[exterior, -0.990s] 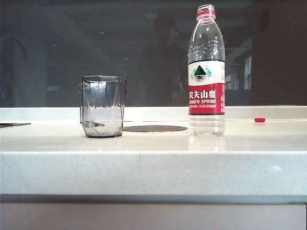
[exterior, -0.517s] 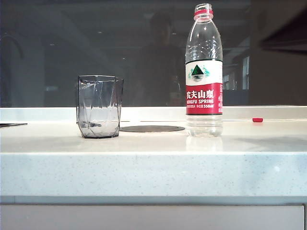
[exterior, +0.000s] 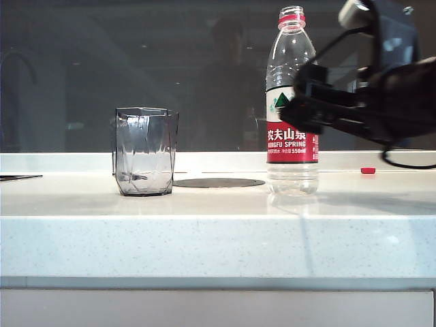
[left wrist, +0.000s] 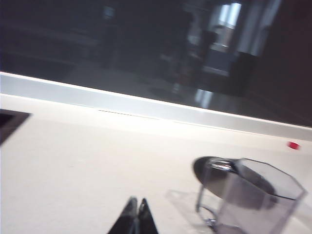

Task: Pick up the mineral water bottle on the table and pour water into the mug until it's half full.

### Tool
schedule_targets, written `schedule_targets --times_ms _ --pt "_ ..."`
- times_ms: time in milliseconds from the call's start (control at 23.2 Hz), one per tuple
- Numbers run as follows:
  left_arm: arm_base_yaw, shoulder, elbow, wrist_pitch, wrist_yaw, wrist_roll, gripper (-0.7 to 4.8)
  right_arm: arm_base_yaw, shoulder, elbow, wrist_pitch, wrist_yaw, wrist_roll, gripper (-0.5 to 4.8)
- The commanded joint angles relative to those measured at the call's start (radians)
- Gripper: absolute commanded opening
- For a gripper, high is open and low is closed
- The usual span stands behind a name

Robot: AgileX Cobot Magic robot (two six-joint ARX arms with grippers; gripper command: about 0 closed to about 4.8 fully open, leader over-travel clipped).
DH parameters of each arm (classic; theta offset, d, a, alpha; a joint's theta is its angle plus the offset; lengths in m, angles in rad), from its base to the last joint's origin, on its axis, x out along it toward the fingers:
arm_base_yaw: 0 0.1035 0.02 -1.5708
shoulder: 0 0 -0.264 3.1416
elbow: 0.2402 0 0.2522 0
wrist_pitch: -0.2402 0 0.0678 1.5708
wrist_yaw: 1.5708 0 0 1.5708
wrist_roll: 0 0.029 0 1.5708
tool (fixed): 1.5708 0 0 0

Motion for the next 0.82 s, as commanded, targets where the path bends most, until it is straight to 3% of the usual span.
schedule_targets --times_ms 43,129,301,603,689,818 --pt "-0.001 0.002 0.003 0.008 0.020 0.005 -0.05 0.000 0.077 0.042 0.109 -0.001 0.000 4.79" --pt "-0.001 0.006 0.003 0.004 0.030 0.003 -0.05 0.001 0.100 0.066 0.102 -0.040 0.000 4.79" --pt "-0.010 0.006 0.003 -0.037 0.160 -0.007 -0.05 0.000 0.101 0.100 0.066 -0.042 0.000 4.79" --pt "-0.014 0.006 0.003 -0.135 0.158 -0.003 -0.04 0.000 0.106 0.114 0.017 0.003 0.000 4.79" --pt "-0.015 0.006 0.003 -0.150 0.172 -0.078 -0.04 -0.002 0.106 0.114 0.017 0.007 0.000 4.79" --pt "-0.014 0.005 0.003 -0.149 0.183 -0.082 -0.04 -0.002 0.106 0.114 0.016 0.008 0.000 4.79"
